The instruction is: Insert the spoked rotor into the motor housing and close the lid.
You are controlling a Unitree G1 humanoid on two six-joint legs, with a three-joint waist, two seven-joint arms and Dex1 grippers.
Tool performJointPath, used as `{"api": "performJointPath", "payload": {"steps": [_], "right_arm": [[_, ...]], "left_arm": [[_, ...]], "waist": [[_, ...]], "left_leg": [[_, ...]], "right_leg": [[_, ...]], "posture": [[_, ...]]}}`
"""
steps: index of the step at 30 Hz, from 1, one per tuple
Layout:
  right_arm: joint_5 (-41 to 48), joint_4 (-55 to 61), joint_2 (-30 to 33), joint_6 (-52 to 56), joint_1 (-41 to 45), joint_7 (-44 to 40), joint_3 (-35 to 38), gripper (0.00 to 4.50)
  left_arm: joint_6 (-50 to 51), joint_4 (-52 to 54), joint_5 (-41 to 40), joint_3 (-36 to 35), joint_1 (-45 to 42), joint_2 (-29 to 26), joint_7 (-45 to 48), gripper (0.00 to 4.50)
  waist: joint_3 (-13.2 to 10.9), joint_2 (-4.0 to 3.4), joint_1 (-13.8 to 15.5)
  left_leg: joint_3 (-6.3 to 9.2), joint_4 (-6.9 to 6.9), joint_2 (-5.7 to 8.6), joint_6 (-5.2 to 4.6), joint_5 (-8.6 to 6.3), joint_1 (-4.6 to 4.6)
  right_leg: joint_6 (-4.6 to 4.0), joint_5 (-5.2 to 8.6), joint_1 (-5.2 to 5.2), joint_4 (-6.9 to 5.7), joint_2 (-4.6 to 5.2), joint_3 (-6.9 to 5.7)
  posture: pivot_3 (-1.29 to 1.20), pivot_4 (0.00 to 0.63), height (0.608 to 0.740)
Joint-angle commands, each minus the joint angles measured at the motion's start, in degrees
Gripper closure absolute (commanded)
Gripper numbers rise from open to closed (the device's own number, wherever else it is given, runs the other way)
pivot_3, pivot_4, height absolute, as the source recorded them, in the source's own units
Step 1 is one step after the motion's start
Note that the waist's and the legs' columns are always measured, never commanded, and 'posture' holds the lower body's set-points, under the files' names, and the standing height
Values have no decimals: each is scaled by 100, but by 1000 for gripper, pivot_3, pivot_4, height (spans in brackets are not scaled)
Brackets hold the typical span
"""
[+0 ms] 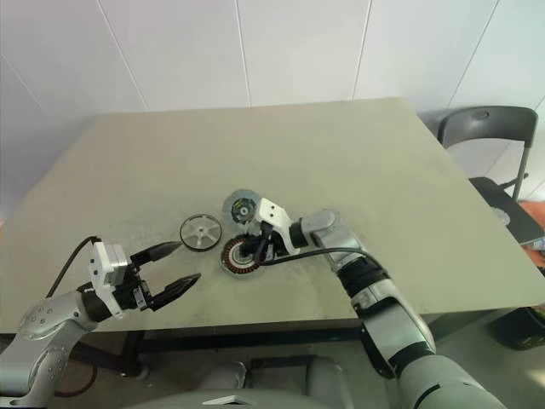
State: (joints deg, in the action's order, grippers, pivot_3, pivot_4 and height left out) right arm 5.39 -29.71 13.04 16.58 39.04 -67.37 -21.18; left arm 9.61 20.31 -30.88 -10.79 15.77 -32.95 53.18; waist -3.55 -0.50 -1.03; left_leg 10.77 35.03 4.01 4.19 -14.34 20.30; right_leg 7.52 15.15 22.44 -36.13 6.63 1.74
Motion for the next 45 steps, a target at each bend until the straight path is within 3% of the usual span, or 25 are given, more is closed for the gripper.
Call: {"api": "performJointPath", "payload": {"steps": [1, 7, 15, 19, 27, 29, 30, 35, 45], "right_arm": [[333, 160, -186, 167, 114, 1, 307, 4466], [664, 414, -252, 455, 253, 52, 665, 4466], [938, 1150, 292, 987, 150, -423, 730, 4466], [1170, 1797, 823, 1245, 8, -894, 694, 3635], [1758, 2478, 1510, 1858, 1, -1415, 796, 822], [1875, 2576, 1573, 1930, 38, -1430, 828, 199], [1930, 2634, 1598, 1935, 51, -1453, 848, 92], [1596, 2586, 1632, 1033, -60, -1406, 721, 92], [1278, 2493, 1672, 261, -172, -1505, 484, 92]], "left_arm": [[-57, 136, -30, -68, -71, -9, -41, 0], [-52, 128, -38, -79, -65, -5, -76, 0], [660, 35, -624, -692, -100, 240, -943, 0], [1434, -67, -886, -1179, -189, 388, -1988, 0], [3090, -516, -3037, -1952, -374, 527, -2352, 0], [3471, -701, -3488, -2015, -406, 546, -2455, 0], [3636, -820, -3705, -2041, -450, 588, -2531, 0], [4124, -1370, -4335, -2029, -716, 767, -2629, 0], [4198, -2635, -3836, -1638, -1447, 875, -2236, 0]], "waist": [[-1, -1, -2], [-1, -2, 9], [-3, -1, 15], [-4, 1, 25], [-8, 14, 23], [-13, 22, 25], [-13, 23, 27], [-15, 29, 24], [-13, 37, 29]], "left_leg": [[1, -1, 0, 0, 0, 2], [2, -8, 1, 0, 0, 12], [3, -5, 1, 0, 0, 10], [4, -5, 1, 0, 0, 13], [2, 0, 2, 1, -1, 17], [2, 0, 2, 1, -1, 19], [2, -1, 2, 1, -1, 19], [1, 0, 2, 2, -2, 20], [-2, 0, 3, 3, -2, 21]], "right_leg": [[0, 0, 3, 0, 0, 0], [-13, -11, 14, 2, 0, 0], [2, -1, 12, 1, 1, 0], [5, 0, 13, 3, 3, 0], [4, 2, 12, 9, 6, -1], [4, 2, 12, 11, 6, -1], [4, 2, 13, 11, 6, -1], [4, 2, 15, 11, 6, -3], [3, 0, 14, 15, 6, -3]], "posture": [[0, 0, 740], [0, 0, 740], [0, 0, 740], [0, 0, 740], [0, 0, 740], [0, 0, 740], [0, 0, 740], [0, 0, 740], [0, 0, 740]]}}
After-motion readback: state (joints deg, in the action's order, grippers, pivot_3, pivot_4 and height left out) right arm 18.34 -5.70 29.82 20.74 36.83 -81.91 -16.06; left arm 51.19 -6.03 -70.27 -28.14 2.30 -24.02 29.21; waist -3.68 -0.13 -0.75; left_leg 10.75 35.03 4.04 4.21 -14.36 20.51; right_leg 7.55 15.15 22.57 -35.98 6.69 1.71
